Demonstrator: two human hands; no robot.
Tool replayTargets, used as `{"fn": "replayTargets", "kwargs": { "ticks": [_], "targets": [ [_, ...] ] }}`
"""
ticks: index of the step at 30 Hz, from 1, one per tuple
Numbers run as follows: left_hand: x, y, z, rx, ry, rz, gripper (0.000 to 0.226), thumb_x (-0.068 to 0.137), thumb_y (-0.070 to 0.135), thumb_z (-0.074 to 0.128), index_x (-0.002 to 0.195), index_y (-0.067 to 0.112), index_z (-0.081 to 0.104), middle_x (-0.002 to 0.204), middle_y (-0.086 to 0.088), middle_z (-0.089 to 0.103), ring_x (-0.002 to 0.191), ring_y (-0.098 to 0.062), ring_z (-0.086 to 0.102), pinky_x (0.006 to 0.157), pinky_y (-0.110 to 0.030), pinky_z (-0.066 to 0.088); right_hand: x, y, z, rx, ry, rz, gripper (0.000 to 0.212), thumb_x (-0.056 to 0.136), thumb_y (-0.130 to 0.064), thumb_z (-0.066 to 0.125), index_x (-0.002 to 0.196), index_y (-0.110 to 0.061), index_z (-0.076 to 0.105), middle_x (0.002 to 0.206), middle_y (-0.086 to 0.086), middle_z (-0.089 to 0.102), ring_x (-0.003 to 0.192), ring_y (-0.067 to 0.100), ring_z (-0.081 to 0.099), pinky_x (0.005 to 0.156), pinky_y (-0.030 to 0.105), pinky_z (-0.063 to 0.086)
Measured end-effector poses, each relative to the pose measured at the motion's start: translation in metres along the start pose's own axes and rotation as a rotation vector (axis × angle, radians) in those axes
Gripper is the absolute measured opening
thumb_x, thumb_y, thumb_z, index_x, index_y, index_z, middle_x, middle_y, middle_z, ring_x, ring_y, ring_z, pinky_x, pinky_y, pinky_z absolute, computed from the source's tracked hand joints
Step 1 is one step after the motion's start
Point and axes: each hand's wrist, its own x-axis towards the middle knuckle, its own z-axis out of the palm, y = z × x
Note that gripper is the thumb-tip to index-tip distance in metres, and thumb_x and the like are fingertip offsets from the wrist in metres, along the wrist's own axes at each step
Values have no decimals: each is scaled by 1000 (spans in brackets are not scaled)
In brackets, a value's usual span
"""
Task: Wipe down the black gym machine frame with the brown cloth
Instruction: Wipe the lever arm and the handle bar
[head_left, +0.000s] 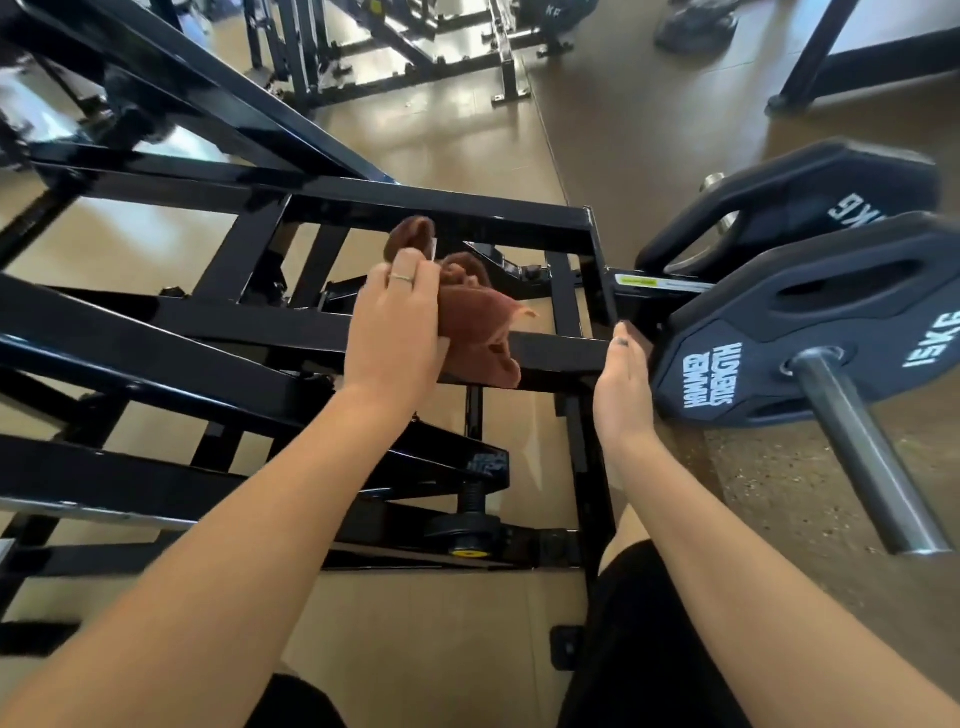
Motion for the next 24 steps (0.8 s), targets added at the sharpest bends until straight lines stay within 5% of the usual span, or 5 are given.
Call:
{"fn": "replayTargets", "kwargs": {
  "ticks": [7, 11, 14, 18, 24],
  "targets": [
    [3, 100, 54, -32, -155, 170, 62, 89, 32, 78, 142, 15, 51, 143, -7, 54, 131, -29, 49, 115, -40, 37, 8, -1, -1, 367, -54, 253, 79, 88, -79, 31, 154, -35, 35, 151, 0, 50, 138, 25, 48, 118, 47, 39],
    [2, 122, 64, -95, -146, 212, 59, 90, 35, 77, 141, 16, 54, 144, -6, 55, 134, -28, 49, 119, -40, 34, 12, 3, -6, 449, -85, 290, 61, 103, -68, 27, 143, -28, 47, 135, 1, 60, 124, 23, 58, 113, 44, 45],
    [0, 91, 48, -111, -145, 268, 53, 87, 27, 80, 133, 13, 60, 137, -8, 59, 127, -30, 55, 111, -41, 43, 8, 3, -3, 246, -86, 194, 80, 90, -83, 24, 152, -35, 39, 149, 0, 52, 137, 24, 51, 116, 47, 41],
    [-11, -9, 1, 80, -121, 168, 57, 74, 15, 89, 122, 10, 59, 128, -11, 60, 118, -34, 57, 101, -50, 51, 1, -3, -7, -118, -73, 7, 58, 109, -52, 15, 163, -30, 17, 169, -4, 21, 155, 20, 20, 127, 46, 18],
    [-7, -86, -31, 321, -132, -148, 48, 77, 3, 82, 118, -2, 56, 117, -24, 60, 105, -45, 54, 88, -54, 52, -10, -34, 35, -606, -87, -309, 62, 109, -46, 11, 163, -18, 18, 171, 0, 16, 158, 19, 8, 129, 43, 6]
  ]
}}
